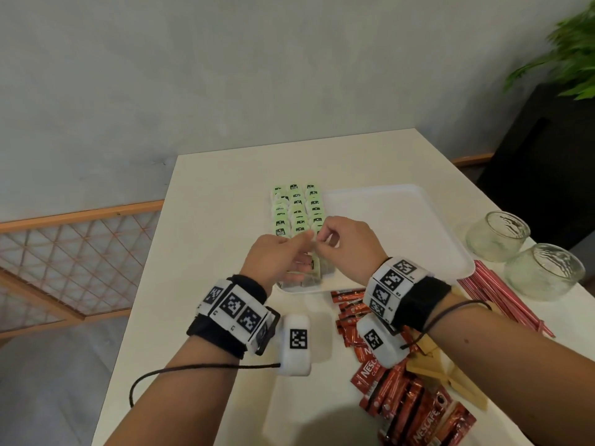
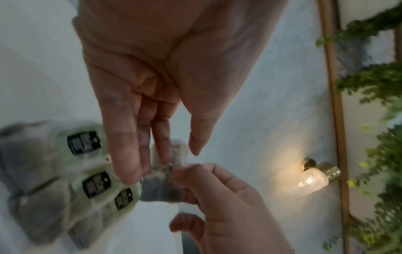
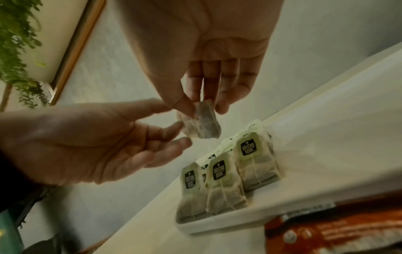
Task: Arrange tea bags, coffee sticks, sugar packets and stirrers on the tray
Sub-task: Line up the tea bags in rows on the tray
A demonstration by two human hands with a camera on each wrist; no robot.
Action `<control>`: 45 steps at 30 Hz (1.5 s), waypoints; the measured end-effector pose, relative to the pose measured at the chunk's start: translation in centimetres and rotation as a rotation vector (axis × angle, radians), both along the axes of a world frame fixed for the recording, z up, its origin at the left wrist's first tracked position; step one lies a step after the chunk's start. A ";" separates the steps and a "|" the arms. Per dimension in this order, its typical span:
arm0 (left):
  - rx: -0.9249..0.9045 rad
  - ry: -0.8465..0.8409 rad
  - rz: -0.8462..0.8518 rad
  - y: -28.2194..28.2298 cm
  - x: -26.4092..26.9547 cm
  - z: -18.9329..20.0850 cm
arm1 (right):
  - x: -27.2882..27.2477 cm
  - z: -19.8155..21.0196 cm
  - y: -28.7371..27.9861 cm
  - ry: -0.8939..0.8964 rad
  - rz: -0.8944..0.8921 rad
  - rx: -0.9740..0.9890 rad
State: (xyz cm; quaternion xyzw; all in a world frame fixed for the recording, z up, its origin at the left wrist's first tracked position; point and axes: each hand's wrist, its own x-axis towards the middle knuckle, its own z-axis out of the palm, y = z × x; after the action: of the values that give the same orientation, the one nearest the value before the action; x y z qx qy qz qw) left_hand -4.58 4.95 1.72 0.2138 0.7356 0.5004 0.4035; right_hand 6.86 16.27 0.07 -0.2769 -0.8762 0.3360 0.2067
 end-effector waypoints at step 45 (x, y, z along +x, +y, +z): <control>-0.336 0.652 -0.198 -1.9 -2.8 -5.2 | 1.8 -4.5 2.0 -0.215 -0.160 -0.421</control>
State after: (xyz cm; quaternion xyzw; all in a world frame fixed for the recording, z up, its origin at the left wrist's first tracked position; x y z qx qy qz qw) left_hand -7.41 3.09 -3.44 0.3628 0.8730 0.2369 0.2240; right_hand 8.71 18.25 -4.40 -0.4164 -0.7792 0.4623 0.0761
